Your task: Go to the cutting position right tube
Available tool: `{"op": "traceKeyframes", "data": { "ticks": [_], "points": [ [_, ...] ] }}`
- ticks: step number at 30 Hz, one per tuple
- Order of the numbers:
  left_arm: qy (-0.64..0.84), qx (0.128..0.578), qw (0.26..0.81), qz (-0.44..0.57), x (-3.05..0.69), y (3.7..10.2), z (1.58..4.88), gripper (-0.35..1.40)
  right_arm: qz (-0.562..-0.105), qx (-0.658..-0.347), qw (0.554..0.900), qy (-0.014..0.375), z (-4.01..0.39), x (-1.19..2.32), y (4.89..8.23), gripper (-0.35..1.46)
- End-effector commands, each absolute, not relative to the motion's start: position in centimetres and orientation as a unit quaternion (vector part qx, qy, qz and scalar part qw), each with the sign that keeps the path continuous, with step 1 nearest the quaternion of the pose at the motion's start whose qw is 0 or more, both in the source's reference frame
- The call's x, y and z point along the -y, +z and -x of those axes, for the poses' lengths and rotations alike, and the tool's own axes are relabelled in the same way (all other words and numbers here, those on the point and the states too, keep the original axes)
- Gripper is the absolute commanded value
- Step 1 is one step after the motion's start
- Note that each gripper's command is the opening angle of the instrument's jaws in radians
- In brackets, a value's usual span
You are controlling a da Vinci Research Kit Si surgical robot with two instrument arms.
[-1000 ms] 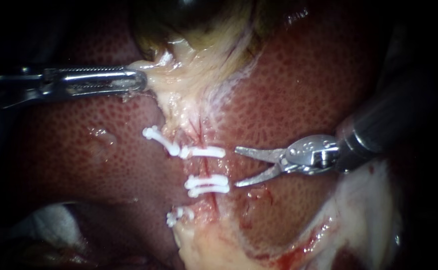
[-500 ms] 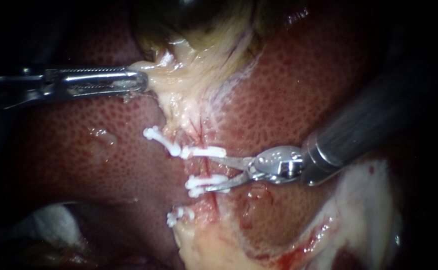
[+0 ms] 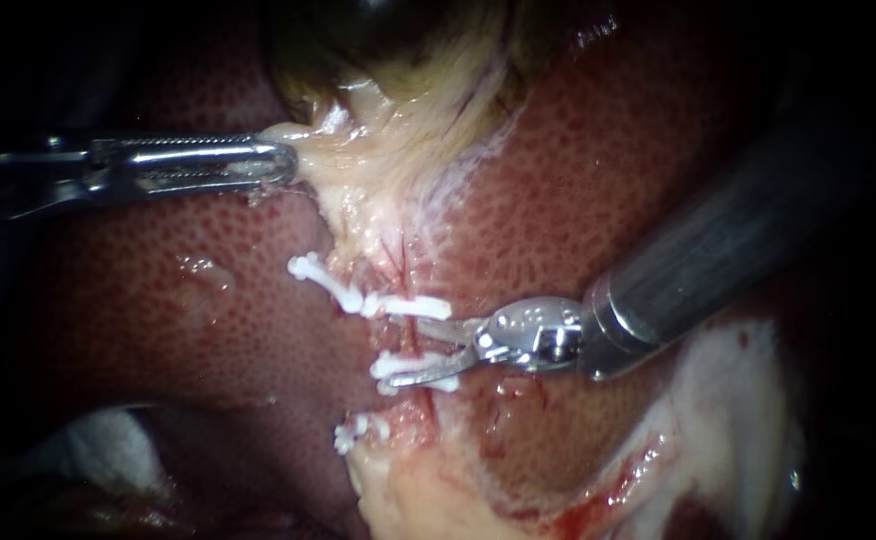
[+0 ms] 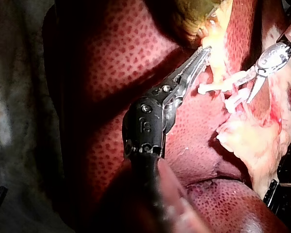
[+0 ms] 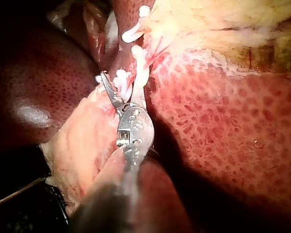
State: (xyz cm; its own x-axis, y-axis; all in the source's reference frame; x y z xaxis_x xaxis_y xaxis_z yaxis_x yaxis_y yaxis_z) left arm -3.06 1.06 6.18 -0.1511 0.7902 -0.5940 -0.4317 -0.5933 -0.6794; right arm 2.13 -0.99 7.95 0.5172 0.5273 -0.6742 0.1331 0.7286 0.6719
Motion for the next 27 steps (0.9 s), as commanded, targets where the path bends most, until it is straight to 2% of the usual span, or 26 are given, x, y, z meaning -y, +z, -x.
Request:
{"op": "traceKeyframes", "data": {
  "ticks": [1, 10, 20, 27],
  "points": [
    [0.737, 0.178, 0.414, 0.503, -1.06, 6.19, 3.06, -0.35, -0.355, -0.475, 0.796, 0.123, -2.14, 0.97, 7.96, 1.41],
    [0.738, 0.177, 0.415, 0.503, -1.06, 6.21, 3.08, -0.35, -0.401, -0.472, 0.775, 0.122, -2.33, 0.89, 8.09, 1.40],
    [0.738, 0.177, 0.415, 0.503, -1.05, 6.21, 3.08, -0.35, -0.423, -0.470, 0.765, 0.122, -2.60, 1.04, 8.22, 1.35],
    [0.738, 0.177, 0.415, 0.503, -1.05, 6.21, 3.08, -0.35, -0.427, -0.479, 0.756, 0.129, -2.65, 1.04, 8.23, 1.35]
  ]
}}
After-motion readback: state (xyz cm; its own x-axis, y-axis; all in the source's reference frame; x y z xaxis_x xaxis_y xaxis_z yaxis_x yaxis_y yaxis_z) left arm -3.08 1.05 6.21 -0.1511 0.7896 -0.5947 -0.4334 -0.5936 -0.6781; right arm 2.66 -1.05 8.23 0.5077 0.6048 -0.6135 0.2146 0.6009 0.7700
